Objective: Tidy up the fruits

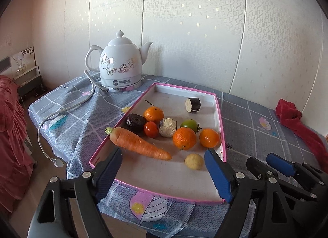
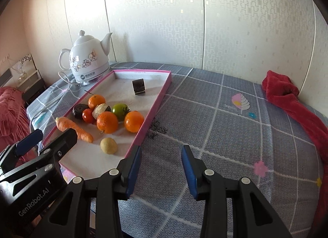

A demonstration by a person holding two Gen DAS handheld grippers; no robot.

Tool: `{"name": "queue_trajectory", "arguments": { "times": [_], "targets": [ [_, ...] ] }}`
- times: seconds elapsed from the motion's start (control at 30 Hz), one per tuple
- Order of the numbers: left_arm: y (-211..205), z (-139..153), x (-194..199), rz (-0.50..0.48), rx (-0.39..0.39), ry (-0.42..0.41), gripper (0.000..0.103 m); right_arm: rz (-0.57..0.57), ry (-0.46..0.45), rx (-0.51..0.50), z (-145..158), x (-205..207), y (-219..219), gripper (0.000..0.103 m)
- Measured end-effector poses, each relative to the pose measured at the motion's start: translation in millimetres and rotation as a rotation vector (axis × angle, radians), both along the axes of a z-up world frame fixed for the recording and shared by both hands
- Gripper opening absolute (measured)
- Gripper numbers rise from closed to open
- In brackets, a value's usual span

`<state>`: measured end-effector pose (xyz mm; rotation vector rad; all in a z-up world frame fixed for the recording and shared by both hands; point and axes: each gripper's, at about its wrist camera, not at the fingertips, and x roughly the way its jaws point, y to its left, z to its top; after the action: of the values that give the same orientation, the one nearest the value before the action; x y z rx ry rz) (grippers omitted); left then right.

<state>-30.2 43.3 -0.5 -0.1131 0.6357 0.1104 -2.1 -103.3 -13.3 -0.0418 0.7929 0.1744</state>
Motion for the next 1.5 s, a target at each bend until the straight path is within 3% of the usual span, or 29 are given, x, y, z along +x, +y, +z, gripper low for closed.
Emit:
{"name": "queue_trajectory", "arguments": {
  "times": [0.27,1.5],
  "targets": [
    [1.2,-2.4,1.3,0.015,0.002,0.0,0.092,-0.009,-0.009,-0.029,-1.3,-2.0,-1.2,0.041],
    [5.2,-4.5,3.3,0.038,-0.015,0.01,0.098,-0.014,-0.001,-0.059,-6.5,0.6,1.9,0.041]
  ]
}}
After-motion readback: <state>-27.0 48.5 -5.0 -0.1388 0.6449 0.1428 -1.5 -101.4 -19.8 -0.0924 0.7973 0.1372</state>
